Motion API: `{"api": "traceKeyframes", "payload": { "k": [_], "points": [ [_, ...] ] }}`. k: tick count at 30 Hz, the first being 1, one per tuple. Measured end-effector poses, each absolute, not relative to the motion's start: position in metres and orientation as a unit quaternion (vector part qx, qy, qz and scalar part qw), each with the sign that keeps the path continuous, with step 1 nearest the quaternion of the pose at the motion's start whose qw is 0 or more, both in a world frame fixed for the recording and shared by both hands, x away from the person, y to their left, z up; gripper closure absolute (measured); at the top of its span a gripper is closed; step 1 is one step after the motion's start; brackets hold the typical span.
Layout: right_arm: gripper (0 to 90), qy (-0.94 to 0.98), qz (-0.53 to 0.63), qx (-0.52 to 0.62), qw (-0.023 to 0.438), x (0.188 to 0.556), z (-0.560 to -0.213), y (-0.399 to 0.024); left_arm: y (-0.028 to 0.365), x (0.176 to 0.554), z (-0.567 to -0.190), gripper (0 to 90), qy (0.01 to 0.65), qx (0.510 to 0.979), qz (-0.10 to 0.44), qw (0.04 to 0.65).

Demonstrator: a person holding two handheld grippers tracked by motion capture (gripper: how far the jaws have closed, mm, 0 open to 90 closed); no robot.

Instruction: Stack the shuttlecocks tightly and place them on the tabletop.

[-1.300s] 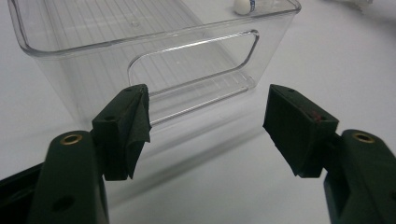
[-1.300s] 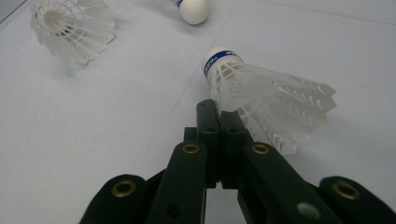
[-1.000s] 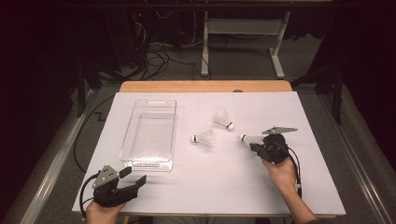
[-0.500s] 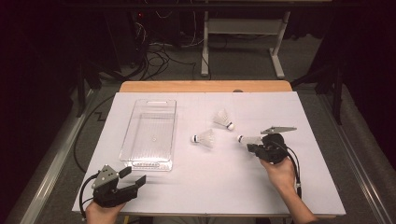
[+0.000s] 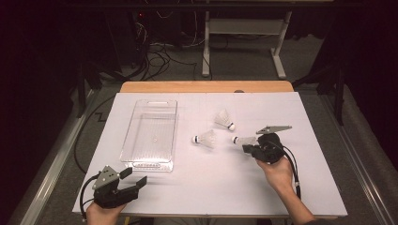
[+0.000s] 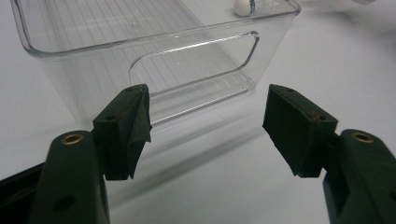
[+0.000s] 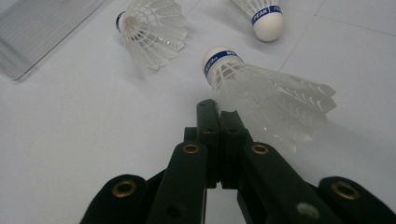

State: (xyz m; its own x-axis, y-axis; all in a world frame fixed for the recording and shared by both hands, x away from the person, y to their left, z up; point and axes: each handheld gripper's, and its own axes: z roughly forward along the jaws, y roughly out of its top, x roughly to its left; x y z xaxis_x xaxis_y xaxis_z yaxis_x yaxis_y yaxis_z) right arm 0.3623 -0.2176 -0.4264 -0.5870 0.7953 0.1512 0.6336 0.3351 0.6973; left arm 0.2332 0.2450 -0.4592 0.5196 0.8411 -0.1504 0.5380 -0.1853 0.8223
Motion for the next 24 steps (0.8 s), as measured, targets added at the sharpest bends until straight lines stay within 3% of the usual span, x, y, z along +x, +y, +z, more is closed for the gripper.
{"api": "traceKeyframes", "payload": {
  "k": [24],
  "points": [
    [90.0, 0.824, 0.373, 0.418, 0.089, 0.372, -0.424, -0.197, 0.244, 0.233, -0.459, 32.8, 0.458, 0.752, 0.17, 0.443]
  ]
}}
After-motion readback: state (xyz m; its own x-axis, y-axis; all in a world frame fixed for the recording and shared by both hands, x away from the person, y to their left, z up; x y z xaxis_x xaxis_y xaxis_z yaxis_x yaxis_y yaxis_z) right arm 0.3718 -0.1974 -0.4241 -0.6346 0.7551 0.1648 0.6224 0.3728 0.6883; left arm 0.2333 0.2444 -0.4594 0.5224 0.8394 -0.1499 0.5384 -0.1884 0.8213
